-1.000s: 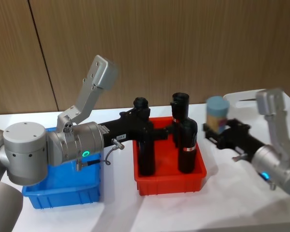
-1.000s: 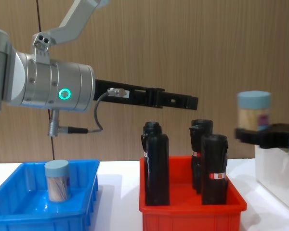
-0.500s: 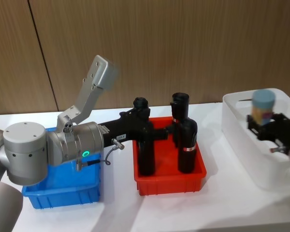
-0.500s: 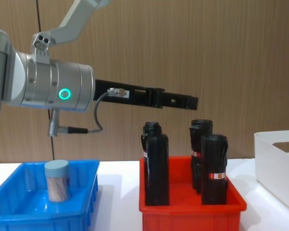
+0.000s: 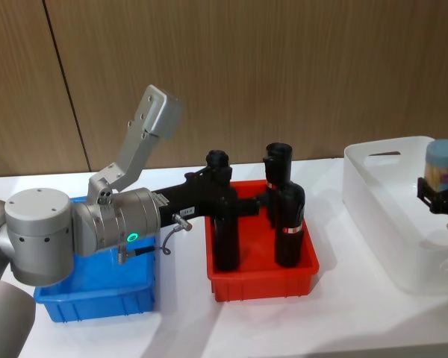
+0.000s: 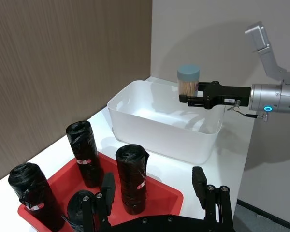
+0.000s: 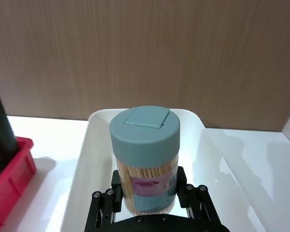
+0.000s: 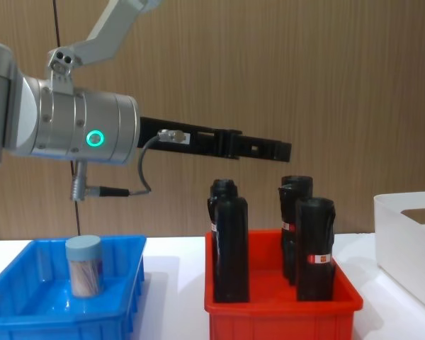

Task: Pick the cotton swabs from the blue box and place them into the white box.

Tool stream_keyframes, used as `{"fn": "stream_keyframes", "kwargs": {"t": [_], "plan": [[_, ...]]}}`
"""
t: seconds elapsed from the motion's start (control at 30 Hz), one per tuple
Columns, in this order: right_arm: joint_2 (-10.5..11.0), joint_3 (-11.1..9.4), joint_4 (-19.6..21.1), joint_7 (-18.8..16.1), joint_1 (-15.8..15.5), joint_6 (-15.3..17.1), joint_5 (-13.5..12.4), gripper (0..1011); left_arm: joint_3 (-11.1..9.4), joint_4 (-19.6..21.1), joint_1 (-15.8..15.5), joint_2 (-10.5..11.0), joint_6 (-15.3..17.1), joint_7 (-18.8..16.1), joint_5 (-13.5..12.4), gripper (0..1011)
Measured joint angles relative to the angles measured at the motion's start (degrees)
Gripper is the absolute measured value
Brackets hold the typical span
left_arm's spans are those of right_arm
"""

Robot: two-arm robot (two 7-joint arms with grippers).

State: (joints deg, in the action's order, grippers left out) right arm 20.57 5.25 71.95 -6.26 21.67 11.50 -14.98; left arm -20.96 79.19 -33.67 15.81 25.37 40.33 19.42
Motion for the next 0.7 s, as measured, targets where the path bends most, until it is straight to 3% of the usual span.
{"fn": "stream_keyframes", "kwargs": {"t": [0.37,0.47,0.7], "plan": [[0.0,-0.1,-4.7,-1.8,3.9,3.9,1.8,633,0.0,0.0,0.0,0.0,0.0,0.0,0.0,1004],[0.0,0.0,-5.8,-2.4,4.7,4.4,2.1,680,0.0,0.0,0.0,0.0,0.0,0.0,0.0,1004],[-0.1,0.0,-7.2,-3.3,5.8,5.0,2.5,912,0.0,0.0,0.0,0.0,0.0,0.0,0.0,1004]]}}
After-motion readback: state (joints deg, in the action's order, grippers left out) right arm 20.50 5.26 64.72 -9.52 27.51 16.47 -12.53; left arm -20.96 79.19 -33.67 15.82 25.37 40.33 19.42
